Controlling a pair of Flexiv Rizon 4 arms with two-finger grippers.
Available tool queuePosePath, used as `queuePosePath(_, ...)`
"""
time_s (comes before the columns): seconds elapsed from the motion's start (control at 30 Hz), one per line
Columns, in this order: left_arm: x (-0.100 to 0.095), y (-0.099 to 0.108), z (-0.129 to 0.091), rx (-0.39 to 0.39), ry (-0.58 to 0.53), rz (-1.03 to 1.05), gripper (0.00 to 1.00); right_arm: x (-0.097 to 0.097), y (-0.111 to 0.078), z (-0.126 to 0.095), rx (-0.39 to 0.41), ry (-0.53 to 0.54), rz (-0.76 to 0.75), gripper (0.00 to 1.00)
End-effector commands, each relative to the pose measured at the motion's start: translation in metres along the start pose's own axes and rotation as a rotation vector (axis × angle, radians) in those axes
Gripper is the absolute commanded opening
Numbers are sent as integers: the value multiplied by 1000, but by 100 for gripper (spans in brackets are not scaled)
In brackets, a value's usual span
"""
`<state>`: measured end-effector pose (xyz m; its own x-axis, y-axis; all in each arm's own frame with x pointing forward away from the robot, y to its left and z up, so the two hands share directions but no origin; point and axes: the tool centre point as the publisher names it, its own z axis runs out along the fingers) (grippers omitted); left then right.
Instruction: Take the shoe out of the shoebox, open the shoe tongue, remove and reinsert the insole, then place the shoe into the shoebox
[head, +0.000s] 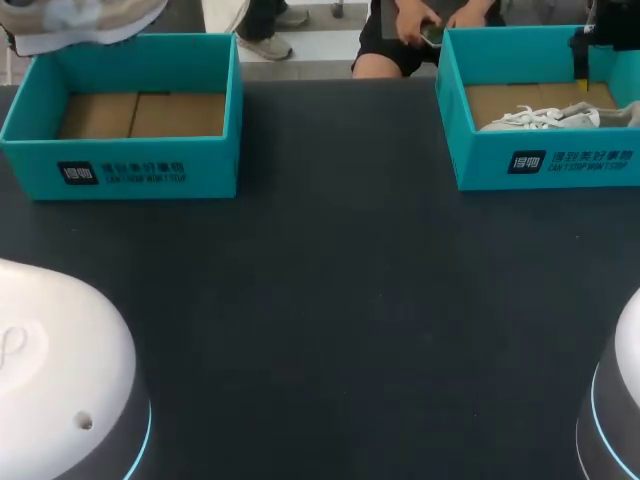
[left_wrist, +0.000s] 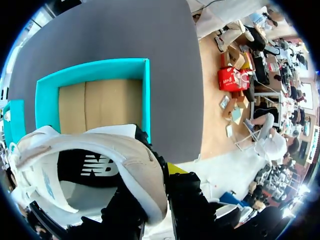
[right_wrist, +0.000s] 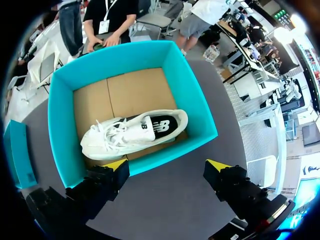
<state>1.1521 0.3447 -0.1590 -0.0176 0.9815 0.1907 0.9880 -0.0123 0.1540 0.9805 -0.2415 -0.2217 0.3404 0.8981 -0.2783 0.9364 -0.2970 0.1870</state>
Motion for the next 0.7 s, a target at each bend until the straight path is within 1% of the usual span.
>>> queuePosePath(0.03, -1, -19, -10, -79, 4, 0, 0, -1, -1, 0, -1, 2, -1, 100)
queuePosePath(0.33, -1, -19, -10, -79, 4, 0, 0, -1, -1, 0, -1, 2, -1, 100)
queuePosePath(0.37, -6, -28, -11, -66, -34, 10, 0, -1, -1, 0, -1, 2, -1, 100)
queuePosePath(0.4, -10, -36, -13, -69, -26, 2, 0, -1, -1, 0, -1, 2, -1, 100)
queuePosePath(0.43, -16, -44, -15, -89, -14, 2, 0, -1, -1, 0, -1, 2, -1, 100)
queuePosePath(0.47, -21, -51, -19, -84, -32, 7, 0, -1, -1, 0, -1, 2, -1, 100)
queuePosePath(0.5, -27, -59, -23, -89, -12, 1, 0, -1, -1, 0, -1, 2, -1, 100)
queuePosePath(0.53, -32, -66, -28, -94, -23, 13, 0, -1, -1, 0, -1, 2, -1, 100)
queuePosePath(0.57, -37, -72, -32, -91, -1, -1, 0, -1, -1, 0, -1, 2, -1, 100)
queuePosePath(0.6, -41, -79, -38, -89, -7, 9, 0, -1, -1, 0, -1, 2, -1, 100)
queuePosePath(0.63, -45, -85, -43, -90, 14, -4, 0, -1, -1, 0, -1, 2, -1, 100)
queuePosePath(0.7, -53, -97, -53, -92, 19, 20, 0, -1, -1, 0, -1, 2, -1, 100)
